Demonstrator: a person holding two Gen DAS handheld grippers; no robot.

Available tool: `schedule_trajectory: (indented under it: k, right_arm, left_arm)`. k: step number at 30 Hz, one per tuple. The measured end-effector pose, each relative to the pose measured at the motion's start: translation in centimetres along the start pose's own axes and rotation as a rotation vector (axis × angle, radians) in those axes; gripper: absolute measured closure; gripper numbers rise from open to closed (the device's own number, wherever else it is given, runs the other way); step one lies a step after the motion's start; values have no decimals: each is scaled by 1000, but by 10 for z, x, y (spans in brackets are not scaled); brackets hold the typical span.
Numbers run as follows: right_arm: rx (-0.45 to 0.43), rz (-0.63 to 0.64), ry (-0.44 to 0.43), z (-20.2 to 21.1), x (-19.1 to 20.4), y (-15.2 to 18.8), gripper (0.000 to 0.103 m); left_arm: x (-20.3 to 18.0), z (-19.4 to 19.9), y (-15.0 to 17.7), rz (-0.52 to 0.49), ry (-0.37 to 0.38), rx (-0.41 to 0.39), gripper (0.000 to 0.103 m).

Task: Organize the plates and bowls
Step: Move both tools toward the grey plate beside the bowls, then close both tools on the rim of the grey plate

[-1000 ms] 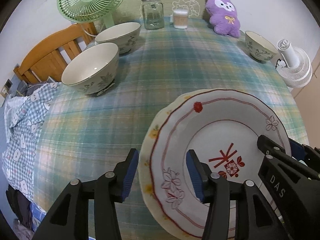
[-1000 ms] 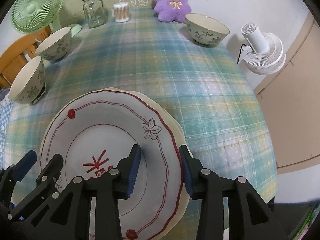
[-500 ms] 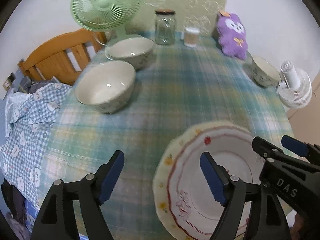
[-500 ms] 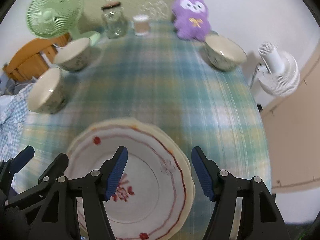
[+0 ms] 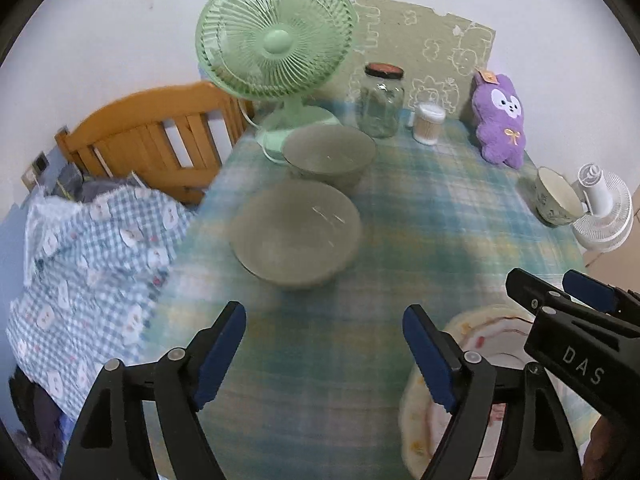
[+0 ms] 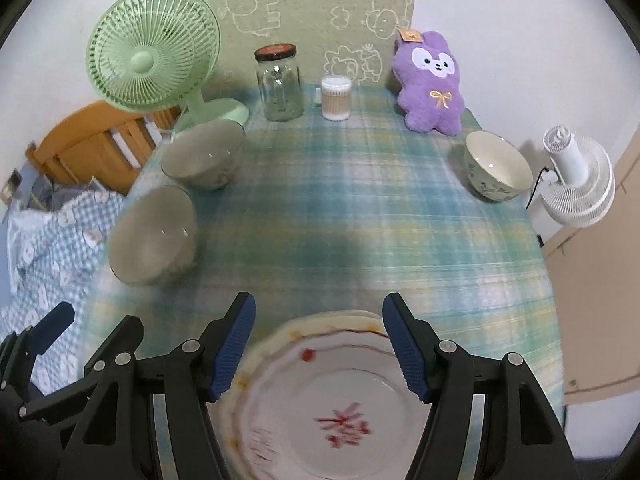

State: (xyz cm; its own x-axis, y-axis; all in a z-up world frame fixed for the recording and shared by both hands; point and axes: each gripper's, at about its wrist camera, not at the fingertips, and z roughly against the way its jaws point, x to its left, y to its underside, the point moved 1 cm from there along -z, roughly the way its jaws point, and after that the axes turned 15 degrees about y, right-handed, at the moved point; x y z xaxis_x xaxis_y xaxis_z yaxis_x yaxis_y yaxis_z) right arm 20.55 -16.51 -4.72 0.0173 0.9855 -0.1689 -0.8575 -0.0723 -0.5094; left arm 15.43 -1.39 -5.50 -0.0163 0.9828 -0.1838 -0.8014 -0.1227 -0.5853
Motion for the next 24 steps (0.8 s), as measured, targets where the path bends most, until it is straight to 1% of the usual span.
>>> schedule_trajectory:
  k: [2, 5, 11, 15, 17, 20, 22, 24]
  right_arm:
    - [-2, -22, -4, 1, 10, -3, 34]
    - [-8, -47, 0, 4, 28, -9, 34]
    - [-49, -54, -28, 14, 61, -18, 34]
    - [-52, -62, -1, 11, 78, -25, 34]
    - [-53, -62, 11, 6, 86, -28, 34]
    - [-54, -55, 16, -7, 98, -33, 34]
    - [-58, -55, 20, -13, 105, -35, 34]
    - [-53, -53, 15, -23, 112, -37, 34]
  left_arm:
    - [12, 1, -6, -22, 3, -10, 16]
    - [30, 0, -15, -29, 36, -2, 16]
    - [49, -3, -28, -72, 54, -9, 16]
    - [65, -13, -35, -53, 80, -7, 17]
    - [71, -20, -39, -58, 78, -7, 17]
    - [79, -33, -44, -71, 64, -6, 23]
    - [84, -43, -47, -69, 70, -2, 24]
    - [89, -52, -48, -67, 74, 2, 29]
